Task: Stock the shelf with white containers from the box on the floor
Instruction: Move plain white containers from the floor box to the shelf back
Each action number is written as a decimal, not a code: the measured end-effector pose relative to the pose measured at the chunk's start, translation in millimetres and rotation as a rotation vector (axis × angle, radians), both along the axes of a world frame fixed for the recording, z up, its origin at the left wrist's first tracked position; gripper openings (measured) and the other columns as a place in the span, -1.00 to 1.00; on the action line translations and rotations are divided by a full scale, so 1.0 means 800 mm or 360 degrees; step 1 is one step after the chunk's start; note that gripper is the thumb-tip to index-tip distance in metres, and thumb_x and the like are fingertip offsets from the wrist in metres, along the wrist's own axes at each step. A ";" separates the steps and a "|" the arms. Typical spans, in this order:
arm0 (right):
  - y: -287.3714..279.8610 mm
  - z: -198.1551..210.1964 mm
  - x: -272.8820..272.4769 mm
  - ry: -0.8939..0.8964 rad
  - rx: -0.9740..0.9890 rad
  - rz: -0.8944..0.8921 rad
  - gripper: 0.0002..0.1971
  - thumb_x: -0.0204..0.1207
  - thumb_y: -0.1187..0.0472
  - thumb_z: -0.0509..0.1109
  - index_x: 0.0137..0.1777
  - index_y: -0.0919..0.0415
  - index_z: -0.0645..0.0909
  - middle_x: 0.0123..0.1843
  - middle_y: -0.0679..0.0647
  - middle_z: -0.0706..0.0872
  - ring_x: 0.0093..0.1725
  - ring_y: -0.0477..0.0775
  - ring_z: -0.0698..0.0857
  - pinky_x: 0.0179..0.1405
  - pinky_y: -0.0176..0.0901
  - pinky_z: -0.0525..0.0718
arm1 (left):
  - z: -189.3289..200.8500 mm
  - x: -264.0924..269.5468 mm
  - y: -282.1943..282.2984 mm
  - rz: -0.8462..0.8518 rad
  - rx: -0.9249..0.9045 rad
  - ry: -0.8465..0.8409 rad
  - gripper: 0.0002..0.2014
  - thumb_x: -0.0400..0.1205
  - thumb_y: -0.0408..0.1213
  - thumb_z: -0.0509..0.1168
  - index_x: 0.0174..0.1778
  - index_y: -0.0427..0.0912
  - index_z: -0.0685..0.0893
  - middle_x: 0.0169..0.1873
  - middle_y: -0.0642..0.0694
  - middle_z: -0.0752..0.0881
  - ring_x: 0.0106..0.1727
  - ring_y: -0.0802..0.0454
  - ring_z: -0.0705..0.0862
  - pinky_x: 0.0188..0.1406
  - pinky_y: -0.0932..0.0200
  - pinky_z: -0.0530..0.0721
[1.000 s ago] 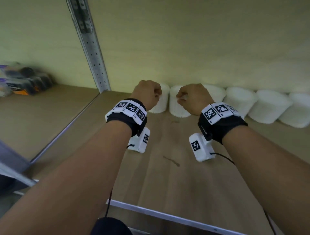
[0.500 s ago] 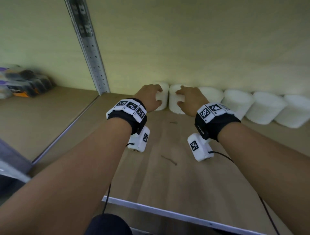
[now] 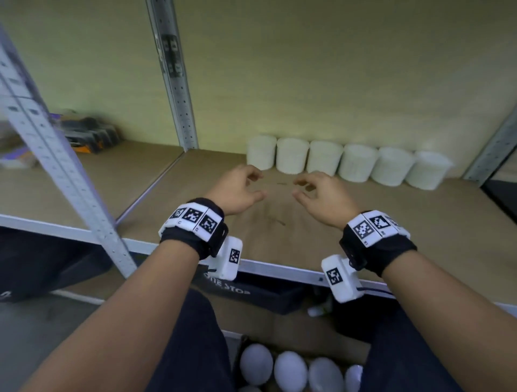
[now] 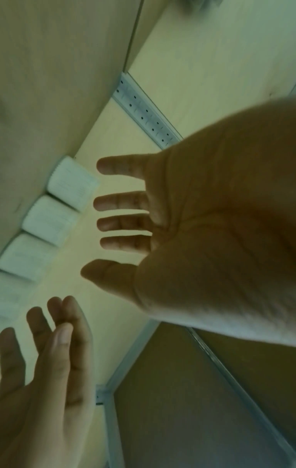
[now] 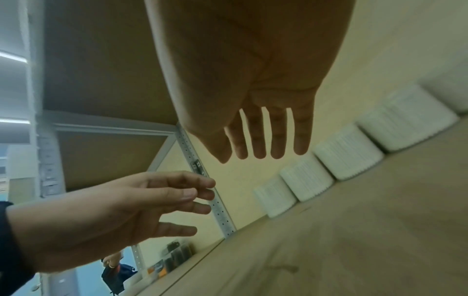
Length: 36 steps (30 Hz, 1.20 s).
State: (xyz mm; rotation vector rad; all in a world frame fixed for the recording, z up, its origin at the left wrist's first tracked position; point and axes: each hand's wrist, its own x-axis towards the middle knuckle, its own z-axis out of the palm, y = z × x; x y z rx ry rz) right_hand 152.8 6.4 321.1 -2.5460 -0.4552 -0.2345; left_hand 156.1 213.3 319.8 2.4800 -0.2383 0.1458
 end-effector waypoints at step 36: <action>-0.008 -0.401 -0.198 0.1620 -0.0915 0.0157 -0.48 0.56 -0.11 0.31 0.45 0.10 0.45 0.46 0.08 0.51 0.43 0.20 0.53 0.45 0.01 0.50 | -0.402 -0.210 -0.061 -0.0212 0.0636 0.1479 -0.31 0.42 0.01 0.46 0.47 0.00 0.41 0.48 -0.11 0.47 0.39 -0.17 0.54 0.33 -0.01 0.56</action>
